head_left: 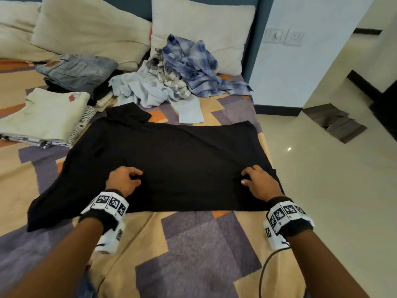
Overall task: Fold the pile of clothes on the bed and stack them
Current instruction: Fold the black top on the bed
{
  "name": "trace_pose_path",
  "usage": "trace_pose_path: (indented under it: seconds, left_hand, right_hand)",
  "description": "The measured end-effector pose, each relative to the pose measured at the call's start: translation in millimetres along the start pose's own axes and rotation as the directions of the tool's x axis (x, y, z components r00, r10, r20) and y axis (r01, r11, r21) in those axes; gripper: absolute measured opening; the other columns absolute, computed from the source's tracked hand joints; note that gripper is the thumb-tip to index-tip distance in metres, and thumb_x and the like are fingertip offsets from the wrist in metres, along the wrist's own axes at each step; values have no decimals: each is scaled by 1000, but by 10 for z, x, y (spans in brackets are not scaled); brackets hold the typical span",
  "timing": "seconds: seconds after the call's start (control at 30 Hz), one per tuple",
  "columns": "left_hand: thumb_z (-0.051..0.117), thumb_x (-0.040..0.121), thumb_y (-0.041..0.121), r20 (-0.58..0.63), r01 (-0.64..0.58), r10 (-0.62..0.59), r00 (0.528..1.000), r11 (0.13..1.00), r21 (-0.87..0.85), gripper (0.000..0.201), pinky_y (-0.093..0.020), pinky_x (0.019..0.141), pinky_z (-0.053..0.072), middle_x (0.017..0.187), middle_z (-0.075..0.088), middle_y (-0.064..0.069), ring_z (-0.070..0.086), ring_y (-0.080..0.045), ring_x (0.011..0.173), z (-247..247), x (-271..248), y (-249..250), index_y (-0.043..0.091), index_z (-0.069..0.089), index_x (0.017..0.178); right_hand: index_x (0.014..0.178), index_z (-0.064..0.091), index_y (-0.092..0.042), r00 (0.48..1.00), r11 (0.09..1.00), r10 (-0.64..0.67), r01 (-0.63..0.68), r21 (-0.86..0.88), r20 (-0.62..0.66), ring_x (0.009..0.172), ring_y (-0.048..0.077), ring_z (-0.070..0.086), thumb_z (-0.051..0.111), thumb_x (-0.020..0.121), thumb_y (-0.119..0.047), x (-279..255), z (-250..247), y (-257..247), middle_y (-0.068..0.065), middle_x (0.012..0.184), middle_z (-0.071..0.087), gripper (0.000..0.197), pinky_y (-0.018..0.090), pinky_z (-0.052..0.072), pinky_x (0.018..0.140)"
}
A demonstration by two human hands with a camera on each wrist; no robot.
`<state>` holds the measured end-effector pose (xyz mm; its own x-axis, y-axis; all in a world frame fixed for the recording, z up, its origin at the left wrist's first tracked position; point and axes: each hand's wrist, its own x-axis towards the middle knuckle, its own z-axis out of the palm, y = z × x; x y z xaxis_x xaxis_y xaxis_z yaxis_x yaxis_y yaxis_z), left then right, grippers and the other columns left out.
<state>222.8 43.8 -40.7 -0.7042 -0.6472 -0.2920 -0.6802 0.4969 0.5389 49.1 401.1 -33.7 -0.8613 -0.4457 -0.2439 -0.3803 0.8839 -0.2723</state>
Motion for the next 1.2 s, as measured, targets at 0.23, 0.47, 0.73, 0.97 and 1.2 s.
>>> trace_pose_path:
  seconds: [0.23, 0.47, 0.73, 0.97, 1.2]
  left_hand:
    - [78, 80, 16, 34, -41, 40, 999, 999, 31, 22, -39, 88, 54, 82, 68, -1, 65, -25, 90, -242, 192, 131, 32, 66, 70]
    - [79, 77, 11, -100, -20, 39, 994, 982, 188, 47, -46, 98, 45, 127, 42, -17, 51, -39, 115, -161, 58, 254, 20, 62, 120]
    - [71, 85, 22, 55, -253, 247, 968, 937, 240, 42, -46, 99, 42, 134, 37, -2, 40, -27, 125, 405, -510, 175, 32, 59, 124]
    - [57, 95, 28, 188, -135, 98, 977, 971, 198, 55, -68, 112, 5, 160, 16, 5, 9, -23, 149, 410, -696, 139, 44, 36, 143]
    - [62, 91, 4, -58, 71, -249, 967, 480, -874, 11, -26, 53, 53, 81, 68, -12, 63, -20, 66, -77, -677, -506, 1, 69, 99]
  right_hand:
    - [107, 65, -14, 993, 994, 111, -111, -8, -48, 108, 31, 60, 62, 94, -28, 141, -268, 173, 11, 115, 64, 20, 42, 49, 92]
    - [124, 60, -14, 963, 1000, 4, -9, -15, -269, 117, 30, 49, 58, 95, -22, 31, -157, -21, 10, 125, 51, 30, 47, 50, 93]
    - [148, 27, -50, 974, 978, -172, 187, -88, 148, 151, 27, -3, 46, 98, -51, -530, 401, -348, -8, 165, 3, 54, 55, 4, 119]
    - [155, 19, -37, 936, 952, 298, -306, 18, 186, 150, 37, -4, 38, 95, -64, -726, 148, 96, 1, 166, 1, 68, 63, 5, 117]
    - [141, 48, -32, 994, 999, -3, 9, -51, 107, 150, 34, 10, 53, 94, -54, -766, -33, -862, 8, 161, 23, 52, 57, 11, 118]
